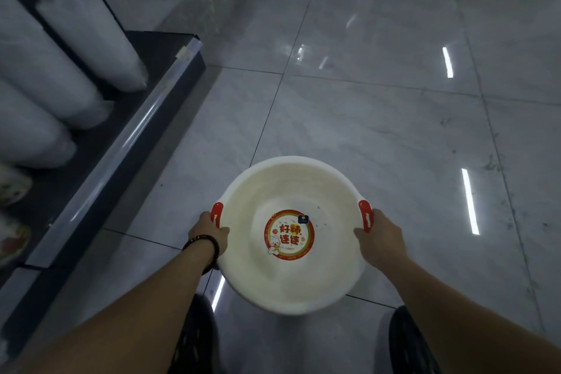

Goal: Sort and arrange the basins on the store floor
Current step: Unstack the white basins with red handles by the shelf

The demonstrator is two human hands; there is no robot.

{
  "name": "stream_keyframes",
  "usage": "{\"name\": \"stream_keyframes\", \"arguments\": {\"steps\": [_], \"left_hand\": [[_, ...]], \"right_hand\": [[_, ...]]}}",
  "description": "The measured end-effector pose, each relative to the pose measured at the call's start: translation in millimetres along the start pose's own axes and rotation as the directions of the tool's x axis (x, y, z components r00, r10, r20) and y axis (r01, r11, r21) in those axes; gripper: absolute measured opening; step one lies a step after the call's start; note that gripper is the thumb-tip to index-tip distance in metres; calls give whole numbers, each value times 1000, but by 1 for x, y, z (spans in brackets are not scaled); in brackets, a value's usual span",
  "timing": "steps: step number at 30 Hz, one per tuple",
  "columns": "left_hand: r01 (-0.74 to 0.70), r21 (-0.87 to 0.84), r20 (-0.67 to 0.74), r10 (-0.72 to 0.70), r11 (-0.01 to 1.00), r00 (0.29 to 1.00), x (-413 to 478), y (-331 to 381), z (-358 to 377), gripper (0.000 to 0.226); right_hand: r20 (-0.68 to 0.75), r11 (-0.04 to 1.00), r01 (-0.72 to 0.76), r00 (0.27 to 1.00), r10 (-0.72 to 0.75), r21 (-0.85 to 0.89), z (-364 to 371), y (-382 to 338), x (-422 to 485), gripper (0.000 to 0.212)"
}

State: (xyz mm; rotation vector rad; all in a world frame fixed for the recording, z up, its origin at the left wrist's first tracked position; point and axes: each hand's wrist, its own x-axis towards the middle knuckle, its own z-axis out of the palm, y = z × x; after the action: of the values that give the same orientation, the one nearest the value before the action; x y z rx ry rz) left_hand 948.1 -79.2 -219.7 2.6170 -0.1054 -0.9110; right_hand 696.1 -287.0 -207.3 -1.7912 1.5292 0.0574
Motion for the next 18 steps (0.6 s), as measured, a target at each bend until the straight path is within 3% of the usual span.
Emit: {"name": "stream_keyframes", "arguments": {"steps": [4, 8, 14, 18], "left_hand": [[21, -11, 48, -21, 1000, 999, 6, 2, -2, 59], [47, -167, 133, -24, 985, 991, 5, -4, -2, 82], [96, -253, 216, -40, 963, 976, 19, -16, -1, 77], [137, -192, 261, -84, 972, 962, -15, 5, -12, 94]], "right_hand": [[15, 1000, -26, 1000, 26, 0, 3, -2, 1, 47], [64, 995, -96, 993, 95, -1, 5, -7, 1, 55], [109, 984, -174, 978, 178, -47, 2, -9, 9, 59], [124, 967, -219, 964, 235, -132, 0, -26, 4, 93]]}}
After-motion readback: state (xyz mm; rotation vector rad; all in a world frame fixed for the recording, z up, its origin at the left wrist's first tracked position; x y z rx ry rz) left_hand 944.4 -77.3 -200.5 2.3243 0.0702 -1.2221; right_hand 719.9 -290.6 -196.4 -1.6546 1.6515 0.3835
